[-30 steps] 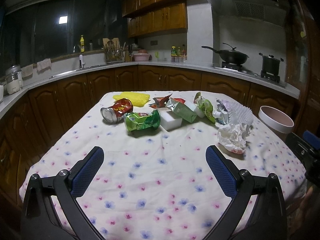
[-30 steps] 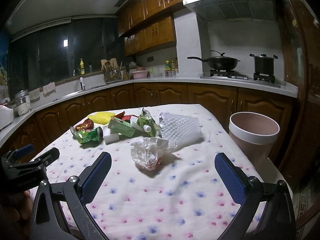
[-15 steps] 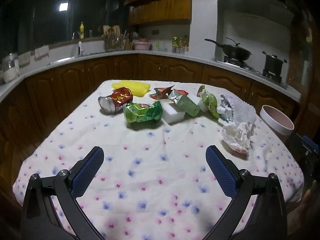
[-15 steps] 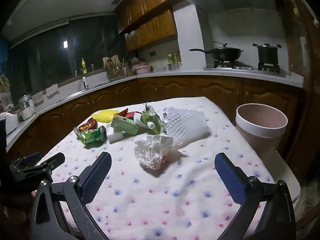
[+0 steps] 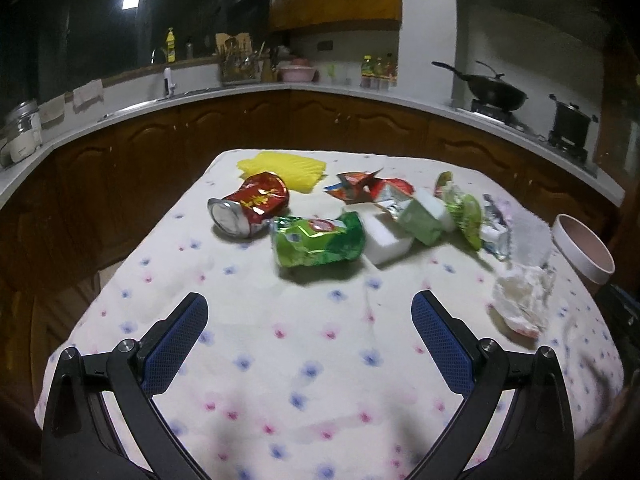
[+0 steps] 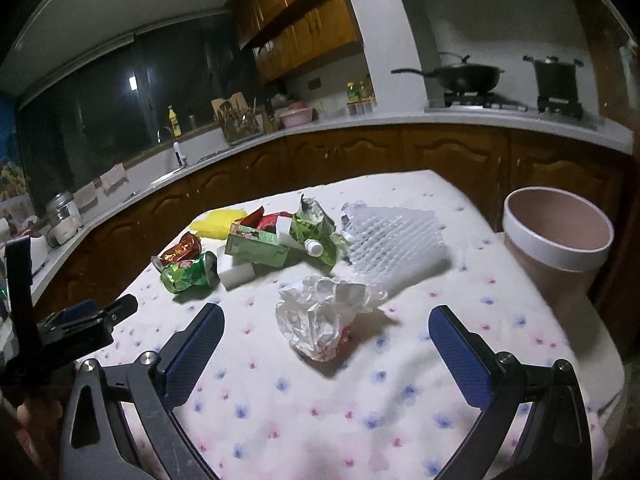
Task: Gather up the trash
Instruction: 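Grasp the green milk carton with the left tool while the right tool grasps the crumpled plastic bag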
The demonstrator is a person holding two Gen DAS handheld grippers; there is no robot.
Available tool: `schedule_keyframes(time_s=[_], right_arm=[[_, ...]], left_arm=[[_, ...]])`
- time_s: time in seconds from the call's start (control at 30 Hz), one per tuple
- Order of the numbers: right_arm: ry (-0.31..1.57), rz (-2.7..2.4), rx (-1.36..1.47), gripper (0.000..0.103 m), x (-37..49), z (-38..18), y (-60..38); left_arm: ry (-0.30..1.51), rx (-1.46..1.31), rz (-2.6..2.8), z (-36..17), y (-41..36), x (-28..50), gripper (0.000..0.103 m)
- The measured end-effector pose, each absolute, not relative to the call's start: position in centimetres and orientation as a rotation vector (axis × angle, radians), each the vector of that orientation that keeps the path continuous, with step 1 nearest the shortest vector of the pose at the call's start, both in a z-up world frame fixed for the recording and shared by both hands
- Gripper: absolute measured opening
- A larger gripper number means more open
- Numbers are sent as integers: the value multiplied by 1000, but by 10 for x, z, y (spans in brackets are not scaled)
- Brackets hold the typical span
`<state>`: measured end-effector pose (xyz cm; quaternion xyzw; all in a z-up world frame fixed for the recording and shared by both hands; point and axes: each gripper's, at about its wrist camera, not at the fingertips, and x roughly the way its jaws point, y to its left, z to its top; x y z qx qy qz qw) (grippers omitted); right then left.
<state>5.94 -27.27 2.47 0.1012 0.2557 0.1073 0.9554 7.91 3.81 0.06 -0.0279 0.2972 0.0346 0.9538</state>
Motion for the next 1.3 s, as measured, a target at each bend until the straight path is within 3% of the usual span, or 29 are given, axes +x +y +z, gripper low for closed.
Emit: schedule_keyframes(time_s=[0.4,0.6,0.83,1.3], right_arm=[[692,268,240,76,116,-2,-258],[758,270,248,65,136,-15,-255],[778,278,267,35,152,-24,-257],[653,285,351,34,132,22,-297]], left_arm=[[731,-2,33,-10,55,147,103],[710,48,-7,-3,43,161,103],[738,19,-115,9,16,196,103],[805,211,-280,-6,-41,272,103]])
